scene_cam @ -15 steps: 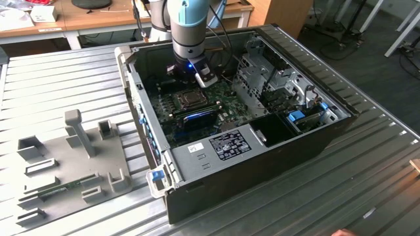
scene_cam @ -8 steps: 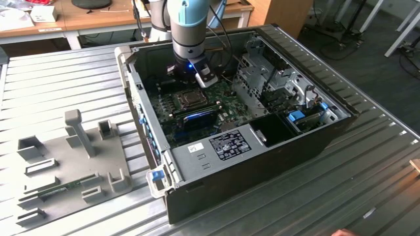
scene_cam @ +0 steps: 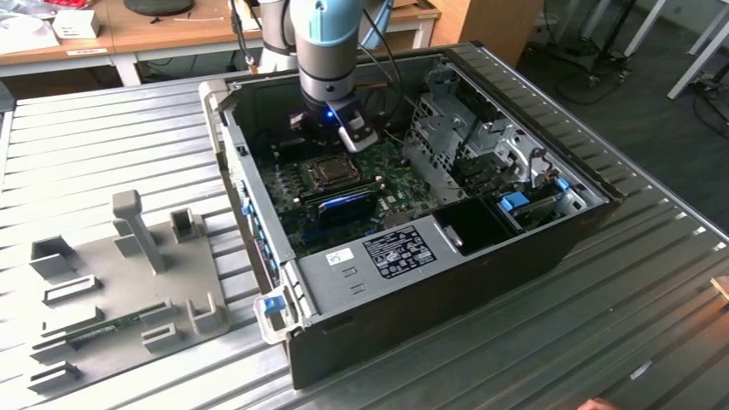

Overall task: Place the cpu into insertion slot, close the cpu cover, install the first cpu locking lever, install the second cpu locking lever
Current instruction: 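Install the first cpu locking lever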

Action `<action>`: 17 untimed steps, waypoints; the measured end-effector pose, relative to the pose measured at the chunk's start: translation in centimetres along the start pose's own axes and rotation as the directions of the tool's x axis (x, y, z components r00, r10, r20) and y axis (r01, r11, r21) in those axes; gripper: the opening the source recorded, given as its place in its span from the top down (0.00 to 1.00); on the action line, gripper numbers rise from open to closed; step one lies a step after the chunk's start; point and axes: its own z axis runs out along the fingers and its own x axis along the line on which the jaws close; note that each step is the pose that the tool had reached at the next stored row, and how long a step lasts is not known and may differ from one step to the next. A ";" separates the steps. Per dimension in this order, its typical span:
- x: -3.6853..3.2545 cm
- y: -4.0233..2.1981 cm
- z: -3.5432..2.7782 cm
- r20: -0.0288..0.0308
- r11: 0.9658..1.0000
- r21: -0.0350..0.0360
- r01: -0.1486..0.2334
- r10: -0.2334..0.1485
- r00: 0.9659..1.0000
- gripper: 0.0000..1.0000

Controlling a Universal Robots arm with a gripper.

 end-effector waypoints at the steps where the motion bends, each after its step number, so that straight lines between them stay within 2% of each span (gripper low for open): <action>1: 0.03 0.08 0.03 0.000 1.000 0.000 0.000 0.000 1.000 0.90; 5: 0.10 0.31 0.09 0.000 1.000 0.000 -0.001 0.001 1.000 0.90; 17: 0.05 0.38 0.12 0.002 1.000 0.000 -0.005 0.005 1.000 0.90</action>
